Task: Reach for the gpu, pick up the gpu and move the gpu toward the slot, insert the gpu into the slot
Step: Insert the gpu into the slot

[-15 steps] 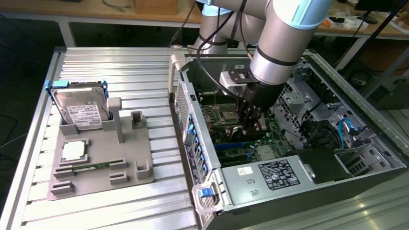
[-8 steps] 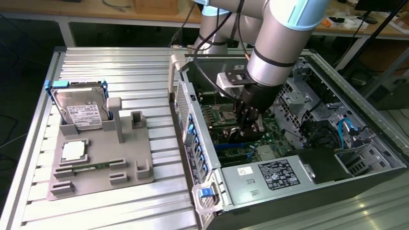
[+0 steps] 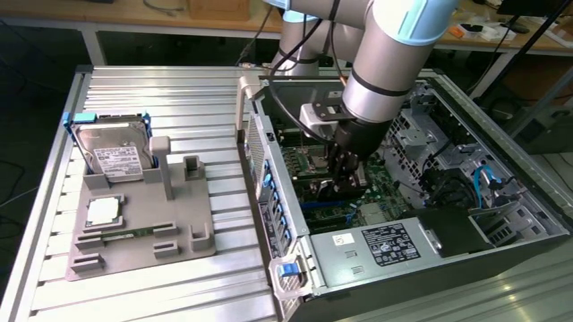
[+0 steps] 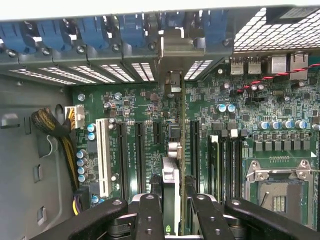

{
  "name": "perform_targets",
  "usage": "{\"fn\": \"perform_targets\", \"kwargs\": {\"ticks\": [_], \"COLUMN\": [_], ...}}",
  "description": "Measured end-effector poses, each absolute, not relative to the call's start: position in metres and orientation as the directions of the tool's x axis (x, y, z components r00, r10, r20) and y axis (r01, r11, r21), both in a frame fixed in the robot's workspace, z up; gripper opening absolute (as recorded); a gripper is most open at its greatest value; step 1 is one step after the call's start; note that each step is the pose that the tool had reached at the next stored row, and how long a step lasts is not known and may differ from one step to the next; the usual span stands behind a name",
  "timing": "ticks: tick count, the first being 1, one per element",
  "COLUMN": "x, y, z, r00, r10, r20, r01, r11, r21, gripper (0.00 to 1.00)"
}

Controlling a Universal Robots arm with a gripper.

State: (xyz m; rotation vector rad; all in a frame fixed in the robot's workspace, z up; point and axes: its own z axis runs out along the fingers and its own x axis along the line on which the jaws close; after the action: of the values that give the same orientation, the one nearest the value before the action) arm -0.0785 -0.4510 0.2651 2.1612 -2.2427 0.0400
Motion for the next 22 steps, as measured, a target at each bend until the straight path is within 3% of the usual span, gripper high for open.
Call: {"fn": "perform_targets", "kwargs": {"ticks": [22], "x": [-0.0838], "y": [-0.451], "z": [0.2595], "r00": [-0.037], "r10": [-0.999], "r20": [0.034], "r01": [-0.999], "r11": [0.037], "r21": [0.0], "gripper": [0.27]}}
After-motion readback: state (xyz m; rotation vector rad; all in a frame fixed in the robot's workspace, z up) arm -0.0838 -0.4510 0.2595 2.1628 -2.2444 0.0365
